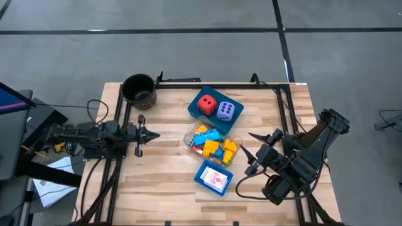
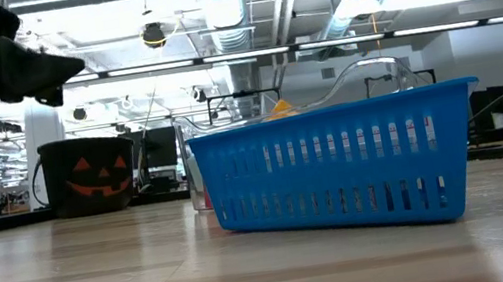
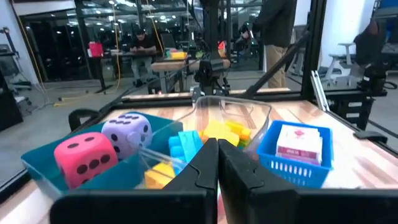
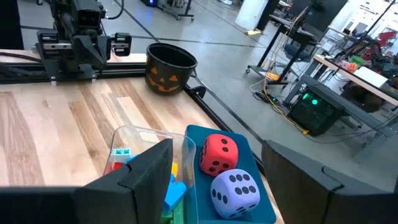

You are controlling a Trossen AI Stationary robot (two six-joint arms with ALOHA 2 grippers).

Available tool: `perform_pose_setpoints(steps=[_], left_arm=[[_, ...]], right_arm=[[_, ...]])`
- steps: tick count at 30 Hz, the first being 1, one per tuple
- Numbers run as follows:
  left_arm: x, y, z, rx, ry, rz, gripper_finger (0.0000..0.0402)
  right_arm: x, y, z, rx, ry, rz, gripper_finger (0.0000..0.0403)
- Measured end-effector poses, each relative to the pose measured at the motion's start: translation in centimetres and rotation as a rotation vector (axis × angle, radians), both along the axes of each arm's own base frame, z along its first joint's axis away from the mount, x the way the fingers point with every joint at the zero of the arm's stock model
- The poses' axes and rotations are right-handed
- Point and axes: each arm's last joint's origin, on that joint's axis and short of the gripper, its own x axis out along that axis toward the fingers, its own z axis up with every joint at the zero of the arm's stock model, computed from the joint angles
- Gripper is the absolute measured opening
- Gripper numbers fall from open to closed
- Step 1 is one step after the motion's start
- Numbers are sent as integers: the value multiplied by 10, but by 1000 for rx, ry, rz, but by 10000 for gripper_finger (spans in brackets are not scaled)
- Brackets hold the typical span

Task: Pick & Place Toys
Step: Return to Home Position

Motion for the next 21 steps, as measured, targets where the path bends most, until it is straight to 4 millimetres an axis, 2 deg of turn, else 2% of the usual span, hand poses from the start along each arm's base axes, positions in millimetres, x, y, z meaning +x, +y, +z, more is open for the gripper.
perform_pose_setpoints(steps=[6, 15, 21], left_arm=[[-11, 0, 0, -26, -22, -9, 3], [-11, -1, -1, -27, -10, -31, 3], [-10, 0, -2, -138, 0, -17, 8]], right_arm=[[0, 0, 0, 0, -1, 0, 239], [1, 0, 0, -2, -4, -3, 239], [17, -18, -6, 1, -13, -88, 239]])
